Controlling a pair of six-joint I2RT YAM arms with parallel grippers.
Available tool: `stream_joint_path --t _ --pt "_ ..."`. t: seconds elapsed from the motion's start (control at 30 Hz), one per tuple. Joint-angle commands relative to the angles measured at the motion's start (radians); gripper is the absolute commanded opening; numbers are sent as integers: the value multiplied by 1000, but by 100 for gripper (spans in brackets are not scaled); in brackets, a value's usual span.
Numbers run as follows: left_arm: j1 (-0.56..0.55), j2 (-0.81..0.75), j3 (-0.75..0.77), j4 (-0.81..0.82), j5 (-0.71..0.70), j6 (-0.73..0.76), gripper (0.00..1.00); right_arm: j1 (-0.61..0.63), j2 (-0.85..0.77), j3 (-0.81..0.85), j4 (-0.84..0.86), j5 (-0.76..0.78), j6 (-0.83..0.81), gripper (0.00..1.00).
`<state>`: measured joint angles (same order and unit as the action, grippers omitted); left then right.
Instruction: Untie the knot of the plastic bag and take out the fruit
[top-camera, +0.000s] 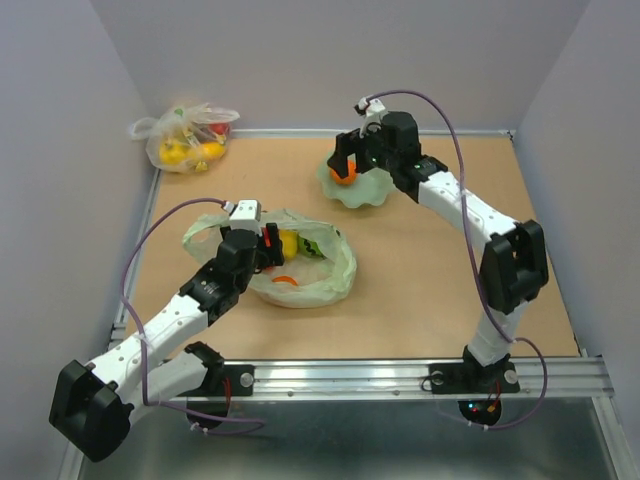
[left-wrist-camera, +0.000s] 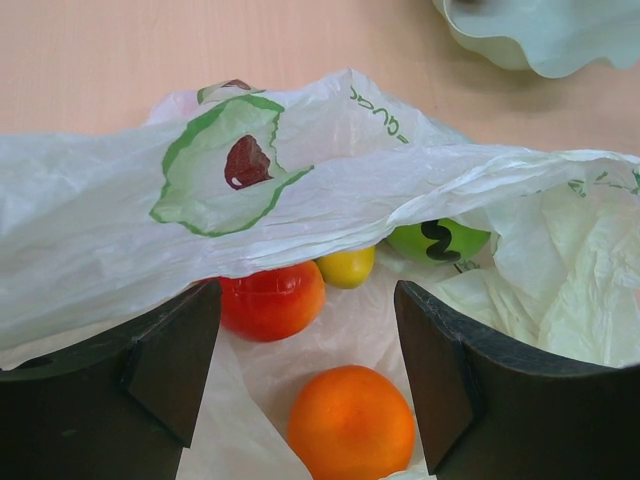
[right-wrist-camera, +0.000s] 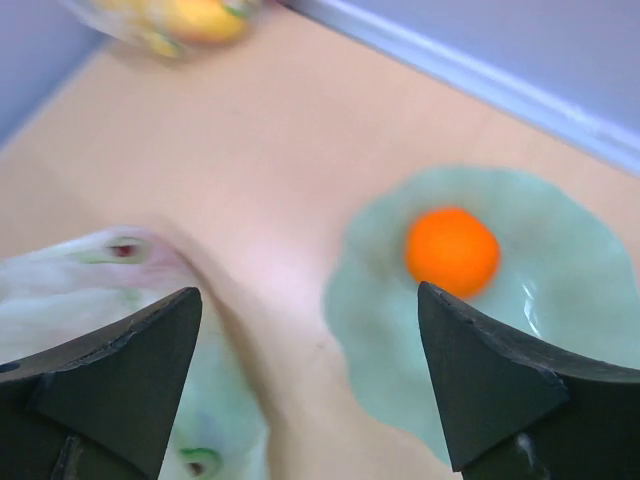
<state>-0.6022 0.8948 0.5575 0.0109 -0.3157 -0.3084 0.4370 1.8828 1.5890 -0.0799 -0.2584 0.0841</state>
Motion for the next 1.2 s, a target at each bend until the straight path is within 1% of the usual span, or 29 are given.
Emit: stream_joint_path --t 0.0,0.13,0.2,0.27,0.33,0.47,0.63,0.67,0.83,0.87,0.9,0.93,1.03,1.07,1.1,1.17 --pt "2 -8 -4 26 -51 -20 81 143 -154 -56 -17 -67 -125 91" --pt "2 -19 -10 21 -75 -50 81 271 -221 -162 -37 -87 -130 84" --pt "2 -33 -18 15 -91 -77 81 333 -231 -191 -38 -103 -107 82" --pt "4 -51 -24 6 -126 -104 81 374 -228 -231 -37 -119 -86 78" --pt "4 -63 -28 -3 -147 -119 81 394 -218 -270 -37 -127 -46 70" --pt "2 -85 -34 -32 -148 -139 80 416 -188 -308 -35 -139 -34 56" --pt "2 -82 -36 -72 -135 -179 80 417 -110 -336 -35 -125 -11 54" --pt "2 -82 -34 -80 -129 -187 80 417 -88 -325 -34 -130 15 55" --pt "2 -92 -42 -100 -125 -204 80 445 -28 -279 -35 -113 28 56" --pt "2 -96 -42 -103 -123 -212 80 451 -2 -261 -35 -119 35 61" --pt "2 -96 -44 -104 -120 -213 80 456 10 -251 -34 -125 42 63" --pt "4 -97 -44 -107 -120 -216 80 465 21 -239 -34 -137 48 69" --pt "2 -108 -47 -121 -121 -230 80 491 52 -230 -35 -142 48 80" --pt "2 -120 -51 -126 -125 -238 80 502 59 -228 -34 -148 48 88" --pt "2 -120 -51 -129 -125 -238 80 502 59 -227 -34 -148 48 88" --pt "2 -135 -59 -132 -125 -248 80 516 68 -224 -35 -156 46 92"
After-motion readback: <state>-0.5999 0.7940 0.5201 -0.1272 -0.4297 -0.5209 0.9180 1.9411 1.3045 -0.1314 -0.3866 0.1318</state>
